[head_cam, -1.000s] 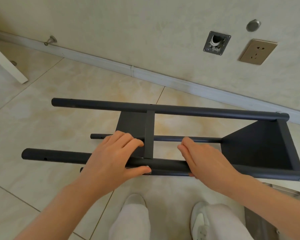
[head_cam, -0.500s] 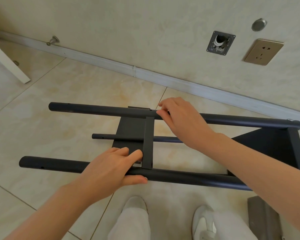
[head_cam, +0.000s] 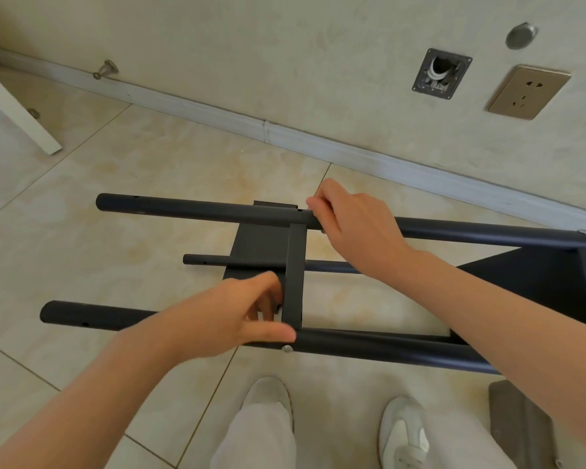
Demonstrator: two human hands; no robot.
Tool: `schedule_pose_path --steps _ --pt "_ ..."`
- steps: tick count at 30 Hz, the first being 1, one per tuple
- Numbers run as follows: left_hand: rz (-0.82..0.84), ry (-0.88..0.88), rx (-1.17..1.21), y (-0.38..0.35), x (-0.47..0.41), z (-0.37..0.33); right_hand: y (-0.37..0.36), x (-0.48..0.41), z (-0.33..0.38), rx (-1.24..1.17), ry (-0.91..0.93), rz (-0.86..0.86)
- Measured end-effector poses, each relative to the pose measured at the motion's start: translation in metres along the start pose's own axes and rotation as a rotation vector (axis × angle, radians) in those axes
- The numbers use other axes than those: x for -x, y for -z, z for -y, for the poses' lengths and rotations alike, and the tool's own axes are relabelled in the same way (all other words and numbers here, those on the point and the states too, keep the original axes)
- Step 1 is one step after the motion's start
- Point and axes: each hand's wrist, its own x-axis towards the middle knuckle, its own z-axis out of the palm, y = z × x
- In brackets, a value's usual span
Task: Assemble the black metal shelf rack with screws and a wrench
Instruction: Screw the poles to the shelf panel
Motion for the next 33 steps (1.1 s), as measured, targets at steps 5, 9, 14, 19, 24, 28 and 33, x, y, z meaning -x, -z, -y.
schedule_pose_path --steps 5,9,14,19,24,28,33 --pt "-0.396 0.092 -0.102 0.011 -0.040 -0.024 0.004 -0.002 -0.002 -0.159 -0.054 0.021" --pt "-0.681 0.236 -0.378 0.007 -0.068 -0.046 0.005 -0.002 -0.001 -0.215 -0.079 0.031" --pt "-0.778 0.347 -0.470 0.007 -0.073 -0.056 0.004 -0.002 0.001 -0.220 -0.088 -0.002" --pt "-0.781 0.357 -0.480 0.004 -0.075 -0.057 0.004 -0.001 0.001 -0.234 -0.084 -0.015" --pt "-0.780 0.359 -0.481 0.003 -0.074 -0.056 0.005 -0.001 0.000 -0.239 -0.096 0.002" --pt "-0.694 0.332 -0.451 0.006 -0.064 -0.054 0.005 0.000 -0.003 -0.234 -0.086 0.014" --pt "-0.433 0.187 -0.429 -0.006 -0.024 -0.038 0.004 0.001 -0.007 -0.247 -0.047 0.013"
